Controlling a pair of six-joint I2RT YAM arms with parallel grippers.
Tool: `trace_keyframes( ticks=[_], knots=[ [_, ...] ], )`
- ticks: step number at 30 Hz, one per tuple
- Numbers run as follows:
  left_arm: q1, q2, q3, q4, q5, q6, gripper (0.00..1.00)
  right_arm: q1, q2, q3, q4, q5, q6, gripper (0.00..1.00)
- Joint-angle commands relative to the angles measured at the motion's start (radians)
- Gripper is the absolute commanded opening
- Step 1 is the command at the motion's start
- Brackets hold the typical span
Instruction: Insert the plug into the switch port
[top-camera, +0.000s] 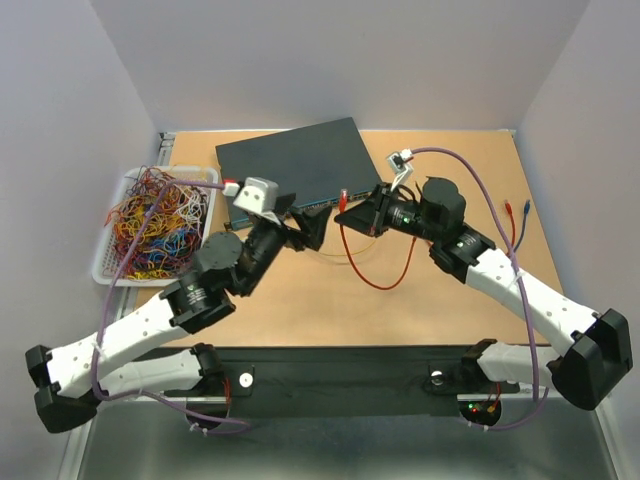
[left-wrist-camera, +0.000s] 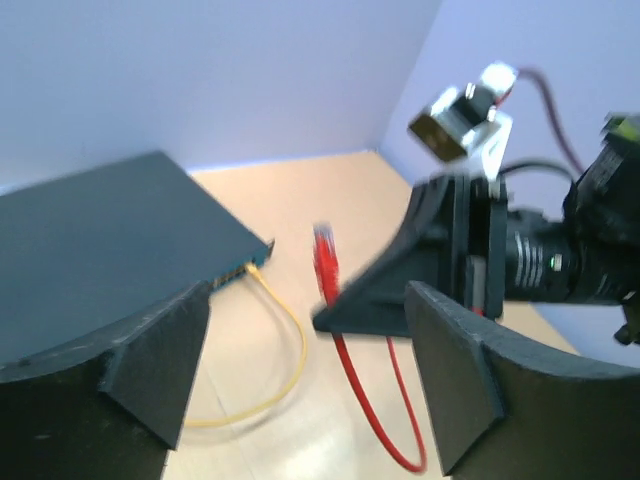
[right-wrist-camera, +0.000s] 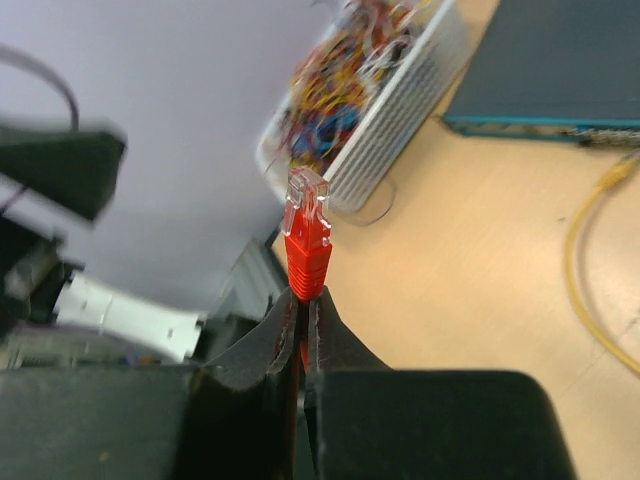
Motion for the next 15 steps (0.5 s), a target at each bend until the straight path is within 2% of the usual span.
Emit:
trace_keyframes(
  ticks=[1,2,3,5,6,8,9,12,15],
  knots=[
    [0.194,-0.024,0.079,-0.008,0.360,0.017,0.86,-0.003,-0.010,-0.023,0.155,-0.299,-0.076,0.00],
    [0.236,-0.016,0.084,0.007,0.436,-0.003,0.86,-0.001,-0.014,-0.033,0.184,-0.329,-0.072,0.00],
    [0.283,-0.011,0.084,0.021,0.596,-0.036,0.85,-0.001,-0.025,-0.040,0.206,-0.355,-0.060,0.00],
    [0.356,0.002,0.075,0.062,0.745,-0.089,0.85,-0.001,-0.034,-0.046,0.241,-0.404,-0.058,0.00],
    [0.417,0.022,0.069,0.112,0.884,-0.112,0.83,-0.001,-0.036,-0.046,0.246,-0.415,-0.057,0.00],
    [0.456,0.044,0.049,0.163,0.996,-0.185,0.81,-0.003,-0.039,-0.043,0.250,-0.426,-0.058,0.00],
    [0.479,0.065,0.040,0.224,1.097,-0.213,0.79,-0.003,-0.039,-0.040,0.252,-0.424,-0.060,0.00],
    [0.488,0.100,0.020,0.291,1.216,-0.273,0.78,-0.003,-0.030,-0.035,0.250,-0.418,-0.060,0.01],
    [0.488,0.111,0.009,0.289,1.236,-0.276,0.77,-0.001,-0.022,-0.032,0.253,-0.416,-0.060,0.01]
  ],
)
